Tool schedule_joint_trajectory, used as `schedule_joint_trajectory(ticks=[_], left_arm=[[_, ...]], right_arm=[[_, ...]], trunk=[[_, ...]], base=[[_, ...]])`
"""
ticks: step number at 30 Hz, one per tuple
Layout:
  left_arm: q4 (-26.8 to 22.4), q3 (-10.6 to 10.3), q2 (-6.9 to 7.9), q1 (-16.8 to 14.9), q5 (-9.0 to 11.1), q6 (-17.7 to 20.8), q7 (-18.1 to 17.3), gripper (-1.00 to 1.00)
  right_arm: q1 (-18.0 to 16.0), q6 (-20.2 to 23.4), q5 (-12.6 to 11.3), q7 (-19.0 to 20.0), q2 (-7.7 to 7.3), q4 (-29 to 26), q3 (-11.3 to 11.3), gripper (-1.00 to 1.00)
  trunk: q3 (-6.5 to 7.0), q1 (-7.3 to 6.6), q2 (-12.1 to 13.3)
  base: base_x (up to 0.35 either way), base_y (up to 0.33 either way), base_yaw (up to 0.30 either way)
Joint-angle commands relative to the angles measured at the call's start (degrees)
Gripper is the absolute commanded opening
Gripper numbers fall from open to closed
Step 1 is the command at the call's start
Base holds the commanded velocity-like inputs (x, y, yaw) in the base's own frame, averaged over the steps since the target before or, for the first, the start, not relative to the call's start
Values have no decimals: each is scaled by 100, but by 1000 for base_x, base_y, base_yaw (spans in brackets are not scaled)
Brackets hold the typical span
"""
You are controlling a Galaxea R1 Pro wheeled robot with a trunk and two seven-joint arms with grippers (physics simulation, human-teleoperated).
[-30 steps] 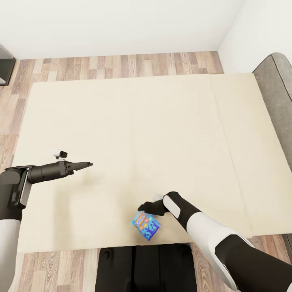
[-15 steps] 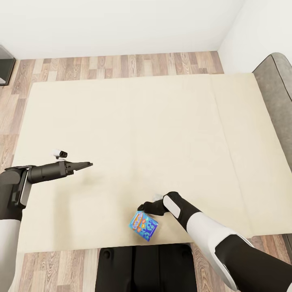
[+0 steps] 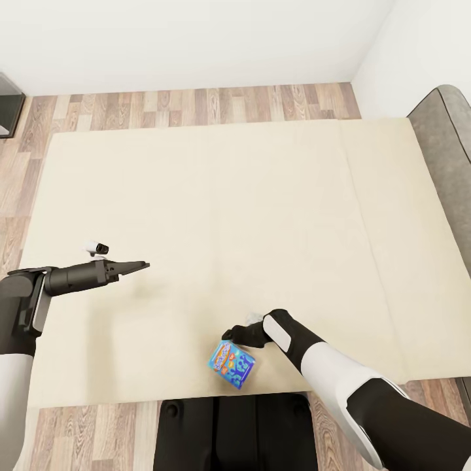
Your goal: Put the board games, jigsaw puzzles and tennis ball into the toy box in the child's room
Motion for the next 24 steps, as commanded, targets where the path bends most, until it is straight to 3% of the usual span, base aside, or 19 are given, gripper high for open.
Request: schedule_joint_trajectory(ticks=[1,24], left_arm=[[0,0,2,-1,-4,62,-24,100],[1,0,2,-1,-4,65,-24,100]], right_arm=[[-4,15,43,36,0,2,11,100],[-4,6,33,18,0,11,17,100]], trunk=[[-6,3,-9],[-6,3,-9]], base=[[0,0,0],[0,8,0]])
